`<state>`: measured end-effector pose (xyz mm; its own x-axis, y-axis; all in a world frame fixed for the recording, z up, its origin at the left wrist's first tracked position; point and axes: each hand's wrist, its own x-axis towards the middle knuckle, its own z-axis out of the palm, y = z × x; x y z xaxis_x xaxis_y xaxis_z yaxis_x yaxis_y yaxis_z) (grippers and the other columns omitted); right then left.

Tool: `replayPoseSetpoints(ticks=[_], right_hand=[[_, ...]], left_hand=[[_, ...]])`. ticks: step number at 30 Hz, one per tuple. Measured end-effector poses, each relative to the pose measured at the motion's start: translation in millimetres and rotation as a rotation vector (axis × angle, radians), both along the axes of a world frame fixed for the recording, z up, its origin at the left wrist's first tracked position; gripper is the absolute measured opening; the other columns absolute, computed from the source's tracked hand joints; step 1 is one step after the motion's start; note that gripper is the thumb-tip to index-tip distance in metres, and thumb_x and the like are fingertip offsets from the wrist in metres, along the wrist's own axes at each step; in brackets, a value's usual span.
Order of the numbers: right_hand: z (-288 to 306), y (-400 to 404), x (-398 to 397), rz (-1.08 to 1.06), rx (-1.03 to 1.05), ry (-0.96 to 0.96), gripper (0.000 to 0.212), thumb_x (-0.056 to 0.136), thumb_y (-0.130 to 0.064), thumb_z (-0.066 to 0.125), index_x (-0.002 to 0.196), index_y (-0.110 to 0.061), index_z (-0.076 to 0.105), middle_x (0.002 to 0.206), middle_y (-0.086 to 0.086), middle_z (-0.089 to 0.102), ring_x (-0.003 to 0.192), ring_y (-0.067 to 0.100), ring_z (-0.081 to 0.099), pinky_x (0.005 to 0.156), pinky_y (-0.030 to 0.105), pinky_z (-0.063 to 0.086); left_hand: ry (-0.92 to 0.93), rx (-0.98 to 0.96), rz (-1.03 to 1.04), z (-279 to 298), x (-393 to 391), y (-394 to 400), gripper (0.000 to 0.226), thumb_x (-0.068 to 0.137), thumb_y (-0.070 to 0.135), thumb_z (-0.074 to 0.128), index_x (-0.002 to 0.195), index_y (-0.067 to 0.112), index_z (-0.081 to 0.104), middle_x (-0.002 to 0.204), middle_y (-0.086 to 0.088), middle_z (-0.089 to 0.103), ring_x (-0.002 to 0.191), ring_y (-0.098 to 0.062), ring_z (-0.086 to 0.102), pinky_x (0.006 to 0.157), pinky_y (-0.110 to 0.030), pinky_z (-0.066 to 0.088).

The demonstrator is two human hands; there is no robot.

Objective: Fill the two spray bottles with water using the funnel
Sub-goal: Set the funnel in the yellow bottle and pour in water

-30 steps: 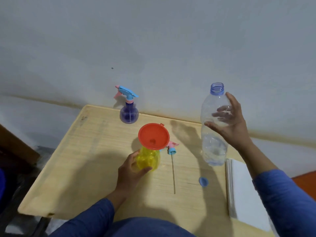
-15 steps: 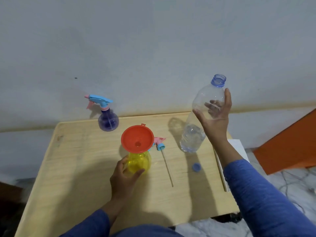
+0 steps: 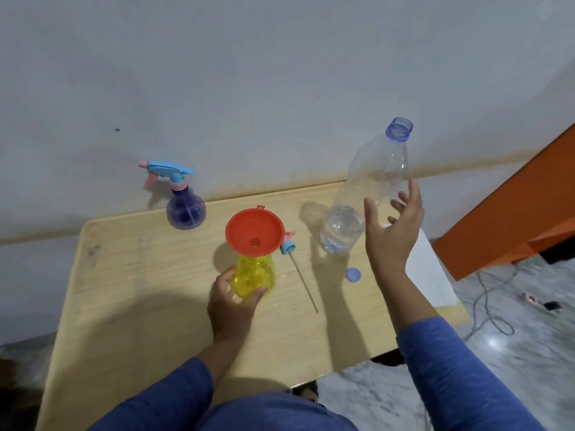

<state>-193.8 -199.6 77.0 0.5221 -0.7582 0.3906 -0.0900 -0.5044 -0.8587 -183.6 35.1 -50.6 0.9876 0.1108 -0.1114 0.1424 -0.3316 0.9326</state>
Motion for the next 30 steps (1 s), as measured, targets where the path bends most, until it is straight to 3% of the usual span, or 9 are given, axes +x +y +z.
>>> replayPoseSetpoints(ticks=[2,4,7,9,12,19,25,30], right_hand=[[-4.4,26.4,-9.1,0.002,-0.012,-0.087,0.061,0.084,-0.028,0.068,0.137,-0.02,0.039,0.123,0.003,0.047,0.103,0.01,0.054,0.089,0.039,0.05],[-9.7,53.2,-15.7,0.188,-0.019,-0.101,0.054,0.08,-0.031,0.07,0.13,-0.026,0.047,0.12,-0.002,0.05,0.103,0.011,0.057,0.085,0.032,0.052],[-21.4,85.9,-18.7,0.497,-0.083,-0.001,0.057,0.074,-0.038,0.072,0.128,-0.033,0.052,0.133,-0.002,0.047,0.122,0.017,0.052,0.09,0.027,0.051],[-27.5,98.6,-18.4,0.576,-0.078,0.042,0.057,0.073,-0.034,0.077,0.126,-0.028,0.057,0.139,0.0,0.046,0.129,0.007,0.045,0.098,0.019,0.044],[-32.8,107.6,-18.0,0.595,-0.054,0.045,0.048,0.072,-0.018,0.079,0.118,-0.019,0.064,0.136,0.004,0.051,0.12,-0.015,0.043,0.098,0.005,0.035],[-35.9,114.3,-12.4,0.544,-0.006,-0.021,0.029,0.076,-0.014,0.073,0.105,-0.019,0.071,0.126,0.003,0.061,0.114,-0.01,0.052,0.097,0.014,0.042],[-30.0,115.8,-12.4,0.549,0.061,-0.064,0.027,0.076,-0.016,0.072,0.103,-0.023,0.072,0.124,0.003,0.063,0.111,-0.003,0.057,0.096,0.019,0.046],[-25.1,115.3,-11.4,0.554,0.087,-0.073,0.032,0.075,-0.034,0.069,0.107,-0.033,0.066,0.123,-0.008,0.059,0.114,0.002,0.058,0.098,0.031,0.049]], left_hand=[[-0.049,0.0,-0.002,-4.5,1.3,0.5,0.068,0.058,0.025,0.088,0.116,0.014,0.056,0.115,-0.007,0.062,0.102,-0.021,0.059,0.085,-0.029,0.048],[-0.075,-0.006,-0.003,-9.6,1.7,1.0,0.068,0.056,0.025,0.089,0.115,0.014,0.057,0.114,-0.007,0.062,0.103,-0.022,0.059,0.086,-0.029,0.048],[-0.078,-0.025,-0.002,-16.0,2.4,2.1,0.068,0.055,0.03,0.088,0.114,0.022,0.055,0.113,-0.002,0.062,0.104,-0.021,0.059,0.091,-0.037,0.05],[-0.069,-0.027,-0.011,-16.7,2.0,2.8,0.067,0.056,0.034,0.087,0.113,0.026,0.054,0.113,0.001,0.061,0.105,-0.02,0.058,0.092,-0.041,0.05],[-0.065,-0.027,-0.016,-15.1,2.3,3.1,0.067,0.056,0.036,0.086,0.114,0.028,0.053,0.113,0.007,0.058,0.106,-0.02,0.058,0.092,-0.043,0.05],[-0.075,-0.025,-0.024,-10.8,2.1,2.7,0.068,0.058,0.032,0.087,0.116,0.023,0.054,0.112,0.009,0.055,0.108,-0.02,0.057,0.091,-0.037,0.049],[-0.081,-0.015,-0.022,-10.3,2.4,3.1,0.071,0.057,0.033,0.087,0.118,0.021,0.053,0.117,0.005,0.058,0.109,-0.021,0.057,0.092,-0.04,0.049],[-0.074,-0.011,-0.028,-10.2,1.5,3.2,0.074,0.058,0.033,0.087,0.122,0.019,0.052,0.121,0.0,0.058,0.112,-0.021,0.056,0.093,-0.039,0.049]])
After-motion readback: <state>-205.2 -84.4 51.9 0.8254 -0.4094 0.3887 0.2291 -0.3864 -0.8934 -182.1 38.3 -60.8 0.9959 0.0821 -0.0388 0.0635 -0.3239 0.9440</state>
